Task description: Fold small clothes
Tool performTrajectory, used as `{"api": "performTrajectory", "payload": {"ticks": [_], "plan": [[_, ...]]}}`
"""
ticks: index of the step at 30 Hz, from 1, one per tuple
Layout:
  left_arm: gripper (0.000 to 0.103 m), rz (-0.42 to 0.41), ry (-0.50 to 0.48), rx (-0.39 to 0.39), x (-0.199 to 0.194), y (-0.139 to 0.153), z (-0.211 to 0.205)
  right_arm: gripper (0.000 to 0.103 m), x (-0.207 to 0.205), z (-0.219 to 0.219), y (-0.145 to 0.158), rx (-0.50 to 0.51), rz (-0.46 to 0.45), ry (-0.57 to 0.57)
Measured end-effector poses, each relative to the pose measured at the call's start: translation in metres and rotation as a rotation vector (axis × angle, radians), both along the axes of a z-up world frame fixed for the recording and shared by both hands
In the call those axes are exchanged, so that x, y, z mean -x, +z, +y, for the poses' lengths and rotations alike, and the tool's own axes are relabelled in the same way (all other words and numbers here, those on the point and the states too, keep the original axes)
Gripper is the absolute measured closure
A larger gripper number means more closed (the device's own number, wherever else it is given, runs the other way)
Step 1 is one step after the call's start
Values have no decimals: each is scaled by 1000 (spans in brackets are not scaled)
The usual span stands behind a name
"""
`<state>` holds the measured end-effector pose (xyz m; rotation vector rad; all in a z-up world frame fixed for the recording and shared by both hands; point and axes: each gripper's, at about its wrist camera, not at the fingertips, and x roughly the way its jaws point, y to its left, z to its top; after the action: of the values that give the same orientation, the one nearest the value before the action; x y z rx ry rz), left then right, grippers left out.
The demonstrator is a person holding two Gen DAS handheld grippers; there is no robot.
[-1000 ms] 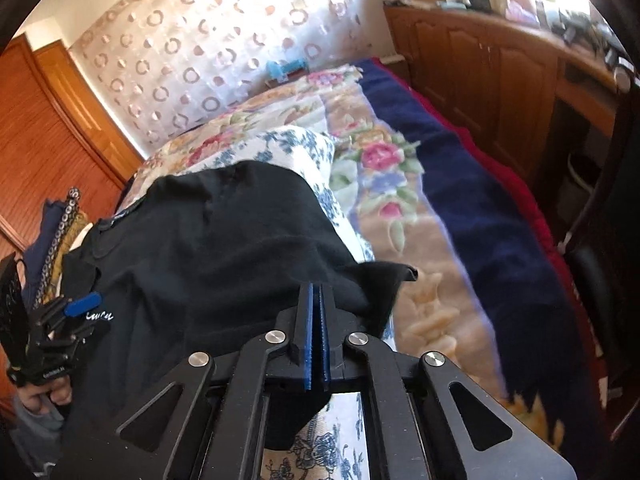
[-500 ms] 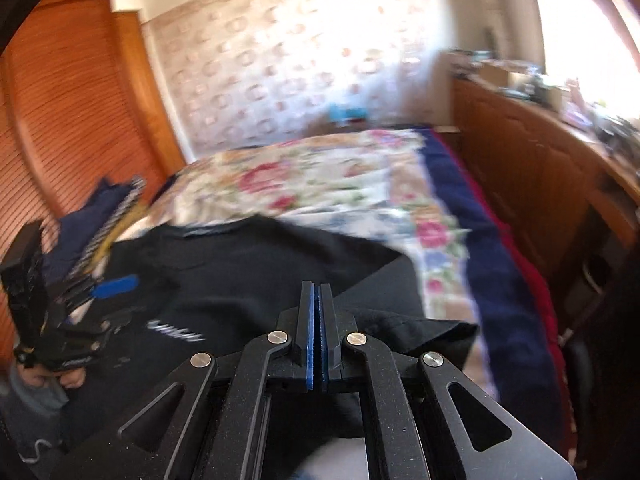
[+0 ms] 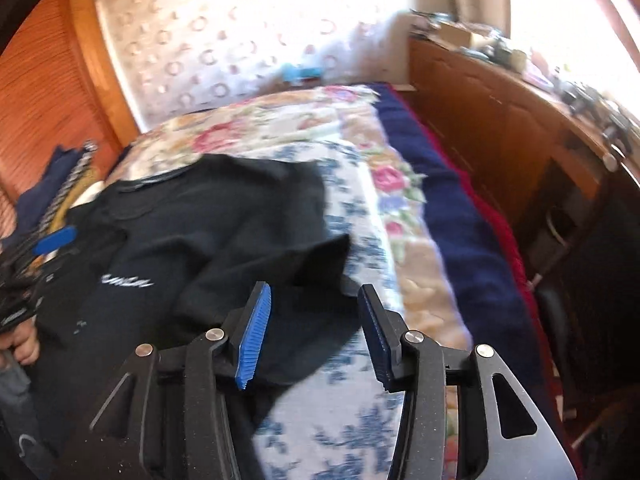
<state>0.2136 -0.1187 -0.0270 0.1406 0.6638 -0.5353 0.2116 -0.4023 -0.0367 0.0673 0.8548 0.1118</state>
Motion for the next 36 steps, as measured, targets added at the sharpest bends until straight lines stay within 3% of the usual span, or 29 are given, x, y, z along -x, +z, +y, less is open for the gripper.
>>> {"api": "performTrajectory", "payload": {"ticks": [5, 7, 8, 9, 19, 25, 26, 28, 29, 30, 36], "plan": [[50, 5, 12, 4, 1, -1, 1, 52, -19, -2, -22, -48, 58, -8], [50, 6, 25, 9, -1, 0, 4, 58, -24, 4, -22, -40, 44, 18], [50, 5, 31, 15, -1, 0, 6, 84, -27, 7, -20, -38, 31, 34], [50, 3, 36, 20, -1, 1, 7, 103, -30, 10, -17, -41, 24, 53], [50, -1, 121, 67, -10, 4, 35, 103, -47, 111, 50, 7, -135, 366], [50, 7, 134, 75, -11, 3, 40, 103, -58, 103, 40, 57, -115, 281], [50, 5, 131, 77, -11, 3, 39, 100, -59, 97, 35, 69, -100, 247], [50, 3, 124, 78, -9, 4, 38, 81, -60, 81, 26, 91, -85, 198], [50, 2, 121, 77, -9, 3, 37, 63, -59, 73, 22, 98, -81, 171], [50, 3, 117, 76, -9, 3, 37, 53, -58, 66, 18, 98, -76, 150], [50, 10, 106, 67, -9, 1, 33, 46, -48, 27, -1, 108, -16, 51]]}}
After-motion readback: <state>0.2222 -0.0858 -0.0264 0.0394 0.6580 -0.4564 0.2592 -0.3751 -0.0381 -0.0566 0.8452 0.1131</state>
